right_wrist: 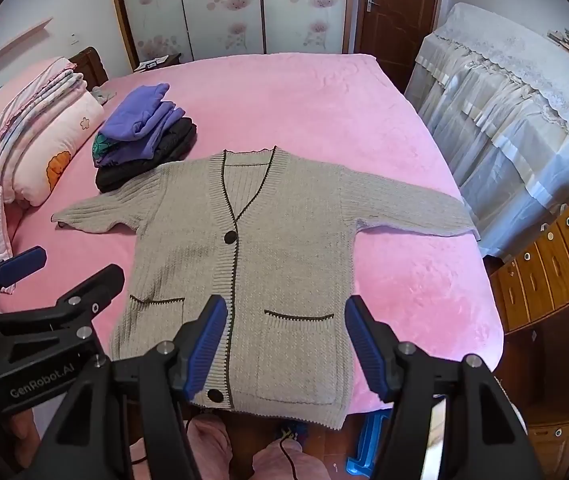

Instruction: Fold large clothes

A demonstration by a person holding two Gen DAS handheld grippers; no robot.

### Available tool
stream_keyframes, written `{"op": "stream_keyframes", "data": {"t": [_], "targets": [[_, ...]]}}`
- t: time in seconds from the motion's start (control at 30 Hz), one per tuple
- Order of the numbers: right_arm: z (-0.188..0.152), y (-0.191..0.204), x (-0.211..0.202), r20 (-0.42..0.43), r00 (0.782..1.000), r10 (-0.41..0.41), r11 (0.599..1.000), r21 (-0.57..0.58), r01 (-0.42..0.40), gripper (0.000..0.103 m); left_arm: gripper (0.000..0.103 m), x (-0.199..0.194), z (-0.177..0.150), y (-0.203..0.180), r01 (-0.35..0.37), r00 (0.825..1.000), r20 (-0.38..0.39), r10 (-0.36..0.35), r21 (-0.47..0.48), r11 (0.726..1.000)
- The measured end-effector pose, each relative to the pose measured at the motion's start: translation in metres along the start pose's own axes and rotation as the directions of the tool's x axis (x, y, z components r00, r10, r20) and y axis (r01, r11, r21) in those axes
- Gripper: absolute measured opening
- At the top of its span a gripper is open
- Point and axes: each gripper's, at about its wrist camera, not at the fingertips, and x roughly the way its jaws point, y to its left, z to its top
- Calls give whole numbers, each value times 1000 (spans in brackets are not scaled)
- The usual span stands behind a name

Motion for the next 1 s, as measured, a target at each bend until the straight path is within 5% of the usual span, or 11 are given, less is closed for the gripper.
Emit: {"op": "stream_keyframes", "data": {"t": [1.0], "targets": [[9,-14,15,-20,999,39,999,-13,-39,62,97,10,0,-12,-45,998,-36,45,-18,999]]}}
